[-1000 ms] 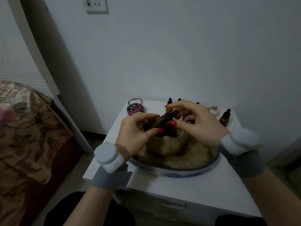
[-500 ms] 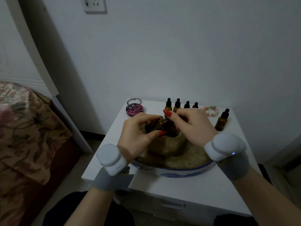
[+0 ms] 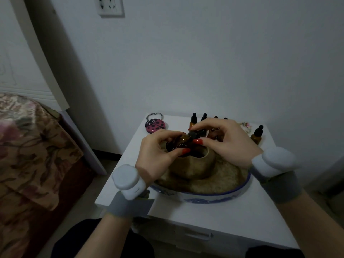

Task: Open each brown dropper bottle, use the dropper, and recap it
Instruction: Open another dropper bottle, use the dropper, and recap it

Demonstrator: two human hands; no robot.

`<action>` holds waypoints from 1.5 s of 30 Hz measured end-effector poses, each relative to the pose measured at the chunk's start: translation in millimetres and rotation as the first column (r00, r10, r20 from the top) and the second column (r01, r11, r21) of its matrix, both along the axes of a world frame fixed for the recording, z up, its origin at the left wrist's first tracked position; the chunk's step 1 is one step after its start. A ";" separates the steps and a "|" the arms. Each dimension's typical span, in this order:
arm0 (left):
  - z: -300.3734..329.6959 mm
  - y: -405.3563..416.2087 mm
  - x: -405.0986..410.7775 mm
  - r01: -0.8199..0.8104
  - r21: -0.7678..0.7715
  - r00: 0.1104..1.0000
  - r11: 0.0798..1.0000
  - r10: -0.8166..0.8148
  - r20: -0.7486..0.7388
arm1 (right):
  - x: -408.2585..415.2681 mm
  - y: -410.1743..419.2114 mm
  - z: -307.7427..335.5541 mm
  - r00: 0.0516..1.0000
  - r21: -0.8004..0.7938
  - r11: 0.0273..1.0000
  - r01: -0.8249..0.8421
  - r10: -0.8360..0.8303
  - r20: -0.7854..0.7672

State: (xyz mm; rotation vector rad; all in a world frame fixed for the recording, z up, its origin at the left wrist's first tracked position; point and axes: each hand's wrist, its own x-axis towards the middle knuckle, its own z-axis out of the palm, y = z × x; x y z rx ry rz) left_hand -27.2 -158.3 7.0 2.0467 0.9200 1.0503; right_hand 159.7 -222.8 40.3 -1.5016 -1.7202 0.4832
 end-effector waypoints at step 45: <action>-3.4 -0.4 12.6 0.011 0.170 0.997 0.985 0.003 -0.081 | -14.4 0.4 -11.8 0.983 0.157 0.974 0.164 -0.175 0.056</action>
